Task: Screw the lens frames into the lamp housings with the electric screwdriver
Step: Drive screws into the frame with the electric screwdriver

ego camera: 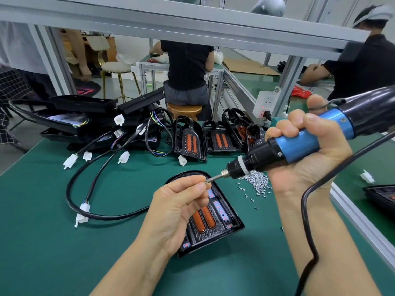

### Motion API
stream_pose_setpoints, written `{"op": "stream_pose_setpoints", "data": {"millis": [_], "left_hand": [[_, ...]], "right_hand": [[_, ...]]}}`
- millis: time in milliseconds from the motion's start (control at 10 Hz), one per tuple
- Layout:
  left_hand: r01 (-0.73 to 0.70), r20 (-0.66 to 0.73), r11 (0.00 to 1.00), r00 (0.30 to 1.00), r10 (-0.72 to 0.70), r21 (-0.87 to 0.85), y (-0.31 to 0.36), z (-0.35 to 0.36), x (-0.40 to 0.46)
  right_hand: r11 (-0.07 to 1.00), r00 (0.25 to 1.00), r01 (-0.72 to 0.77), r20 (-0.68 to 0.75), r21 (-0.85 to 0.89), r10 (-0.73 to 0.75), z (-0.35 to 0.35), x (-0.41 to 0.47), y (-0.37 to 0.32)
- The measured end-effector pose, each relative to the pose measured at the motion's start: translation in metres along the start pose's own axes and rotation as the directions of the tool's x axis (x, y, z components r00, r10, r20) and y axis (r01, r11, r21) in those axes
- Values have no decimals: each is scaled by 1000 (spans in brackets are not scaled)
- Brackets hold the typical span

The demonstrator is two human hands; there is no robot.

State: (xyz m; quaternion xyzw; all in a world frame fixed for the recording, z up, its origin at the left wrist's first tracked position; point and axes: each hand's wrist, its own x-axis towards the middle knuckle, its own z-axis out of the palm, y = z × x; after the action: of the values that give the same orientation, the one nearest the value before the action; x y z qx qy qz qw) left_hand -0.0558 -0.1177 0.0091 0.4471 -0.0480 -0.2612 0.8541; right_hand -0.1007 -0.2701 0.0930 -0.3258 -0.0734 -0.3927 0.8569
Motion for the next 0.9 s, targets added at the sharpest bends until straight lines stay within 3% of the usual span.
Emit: {"op": "stream_pose_setpoints", "data": {"millis": [800,900], "left_hand": [[-17,-17,999,1000,18,30,-2,4,-1],[-87,-41,993,995,91,86,-4,5,0]], "right_hand": [[1000,1000,-9,-1,2,9,-5,2,-3],[1000,1000,0,0,-4,0,-5,1,-2]]}}
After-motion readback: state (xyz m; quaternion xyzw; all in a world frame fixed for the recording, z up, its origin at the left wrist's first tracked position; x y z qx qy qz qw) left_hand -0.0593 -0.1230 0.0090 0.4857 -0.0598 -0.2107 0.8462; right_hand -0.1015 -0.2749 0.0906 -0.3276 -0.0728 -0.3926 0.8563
